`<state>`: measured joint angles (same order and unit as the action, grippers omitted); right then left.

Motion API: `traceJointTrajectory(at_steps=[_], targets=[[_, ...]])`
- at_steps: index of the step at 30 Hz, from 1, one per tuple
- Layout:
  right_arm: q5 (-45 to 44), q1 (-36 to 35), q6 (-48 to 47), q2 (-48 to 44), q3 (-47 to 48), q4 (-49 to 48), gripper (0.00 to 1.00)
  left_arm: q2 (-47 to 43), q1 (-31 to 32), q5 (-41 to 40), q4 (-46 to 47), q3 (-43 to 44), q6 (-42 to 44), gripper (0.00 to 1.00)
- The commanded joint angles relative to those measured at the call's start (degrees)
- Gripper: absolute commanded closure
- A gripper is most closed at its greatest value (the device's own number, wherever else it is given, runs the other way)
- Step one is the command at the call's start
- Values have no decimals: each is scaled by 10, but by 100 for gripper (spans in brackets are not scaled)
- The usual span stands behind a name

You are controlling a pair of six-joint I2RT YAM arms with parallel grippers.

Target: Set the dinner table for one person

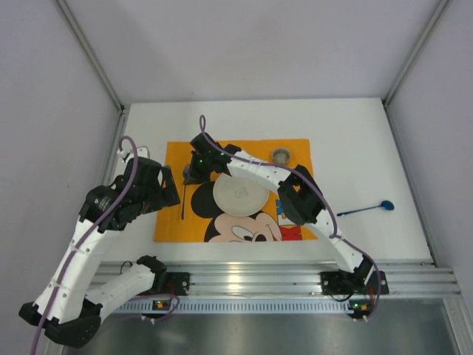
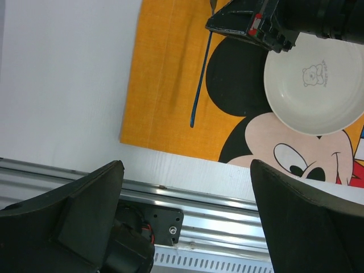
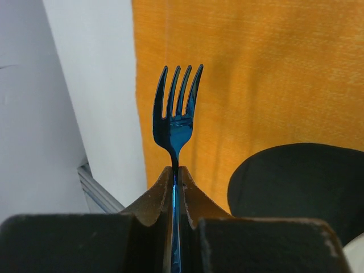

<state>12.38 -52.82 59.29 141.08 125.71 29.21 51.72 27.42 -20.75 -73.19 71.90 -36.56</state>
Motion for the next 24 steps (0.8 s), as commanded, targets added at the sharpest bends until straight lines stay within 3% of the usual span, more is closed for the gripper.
traceJointTrajectory(at_steps=[1,9,13,14,20,24], targets=[[-6,0,8,3,21,5,100,-17,-2,-23,-39,23,3,2],[-38,1,17,21,7,11,100,-18,-3,-31,-56,36,11,1],[-38,1,19,33,13,16,67,-15,-3,-35,-62,42,16,2],[-39,1,18,34,14,16,64,-15,-2,-35,-59,42,17,2],[-40,5,15,16,34,14,60,-6,-2,-30,-52,41,24,2],[-47,14,-7,-62,35,12,58,-9,-3,-28,-34,27,26,2]])
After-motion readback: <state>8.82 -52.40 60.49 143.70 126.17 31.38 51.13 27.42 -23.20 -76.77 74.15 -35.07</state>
